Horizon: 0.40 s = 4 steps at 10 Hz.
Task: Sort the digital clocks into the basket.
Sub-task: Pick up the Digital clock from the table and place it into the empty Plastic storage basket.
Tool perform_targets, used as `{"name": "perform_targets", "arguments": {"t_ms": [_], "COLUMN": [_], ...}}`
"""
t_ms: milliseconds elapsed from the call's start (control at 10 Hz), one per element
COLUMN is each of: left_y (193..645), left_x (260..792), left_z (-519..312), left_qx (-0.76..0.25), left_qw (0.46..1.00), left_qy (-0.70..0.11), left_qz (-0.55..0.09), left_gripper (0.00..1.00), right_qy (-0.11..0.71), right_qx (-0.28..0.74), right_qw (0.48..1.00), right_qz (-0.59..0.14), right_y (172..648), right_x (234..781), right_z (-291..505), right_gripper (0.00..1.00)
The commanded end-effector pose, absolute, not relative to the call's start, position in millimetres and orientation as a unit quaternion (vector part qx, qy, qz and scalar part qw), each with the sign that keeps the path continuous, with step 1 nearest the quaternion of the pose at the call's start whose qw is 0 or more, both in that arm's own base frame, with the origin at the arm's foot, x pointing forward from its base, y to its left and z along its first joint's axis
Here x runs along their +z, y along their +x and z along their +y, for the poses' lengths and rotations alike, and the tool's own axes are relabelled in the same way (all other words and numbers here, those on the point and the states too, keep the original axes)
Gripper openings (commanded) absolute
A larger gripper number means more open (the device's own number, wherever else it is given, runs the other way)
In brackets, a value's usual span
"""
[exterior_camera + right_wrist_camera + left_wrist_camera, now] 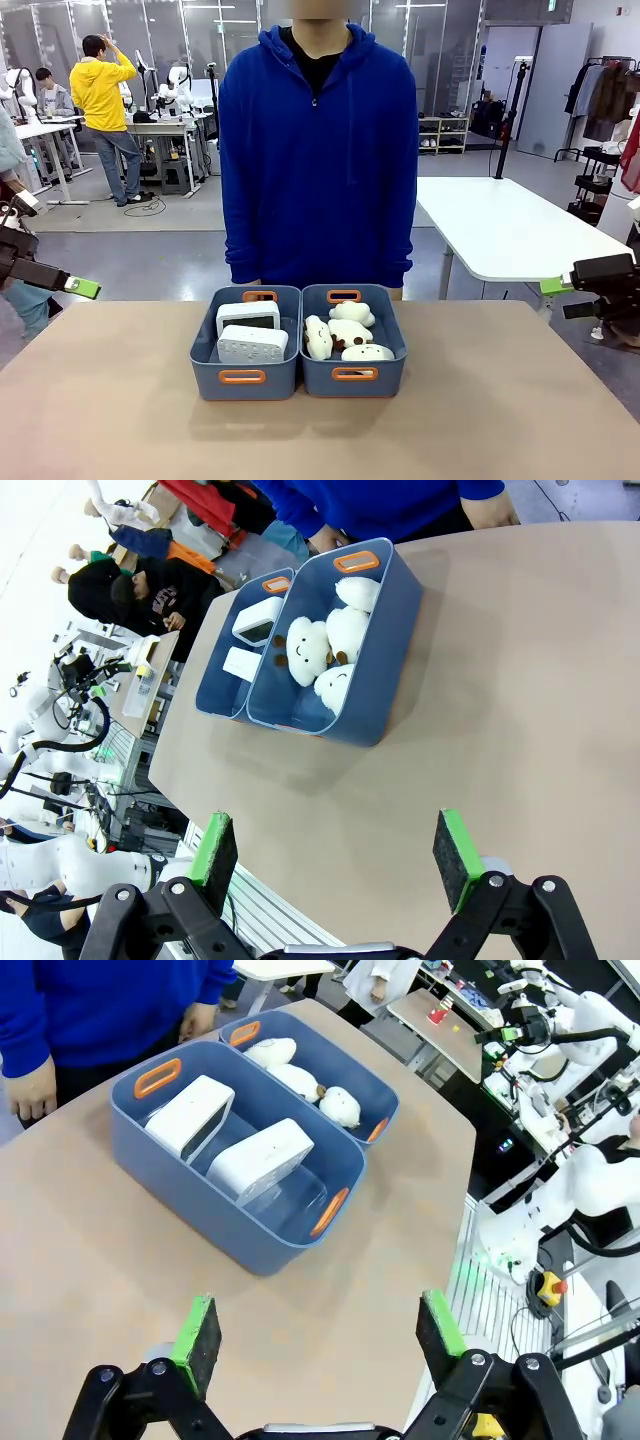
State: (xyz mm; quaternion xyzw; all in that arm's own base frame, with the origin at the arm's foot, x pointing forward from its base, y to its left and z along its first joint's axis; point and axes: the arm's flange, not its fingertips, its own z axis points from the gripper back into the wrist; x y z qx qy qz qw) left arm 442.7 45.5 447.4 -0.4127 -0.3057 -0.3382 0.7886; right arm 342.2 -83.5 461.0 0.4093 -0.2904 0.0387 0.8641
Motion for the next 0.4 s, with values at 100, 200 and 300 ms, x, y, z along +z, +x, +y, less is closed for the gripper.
{"name": "perform_targets", "arguments": {"t_ms": [100, 200, 300], "left_y": [442.0, 442.0, 442.0], "left_x": [448.9, 448.9, 448.9], "left_z": [48.1, 48.1, 48.1], "left_qx": [-0.346, -0.346, -0.346], "left_qw": [0.788, 0.788, 0.788], "left_qy": [-0.415, -0.415, -0.415], "left_qz": [-0.296, -0.296, -0.296], "left_gripper": [1.00, 1.00, 1.00], "right_qy": [0.409, 0.409, 0.409], "right_qx": [0.042, 0.042, 0.042], "right_qw": [0.864, 0.864, 0.864], "right_qz": [-0.290, -0.290, -0.290], "right_y": [341.6, 341.6, 341.6], "right_x": [460.1, 460.1, 460.1], "right_z": [-84.1, -84.1, -84.1], "right_gripper": [1.00, 1.00, 1.00]}}
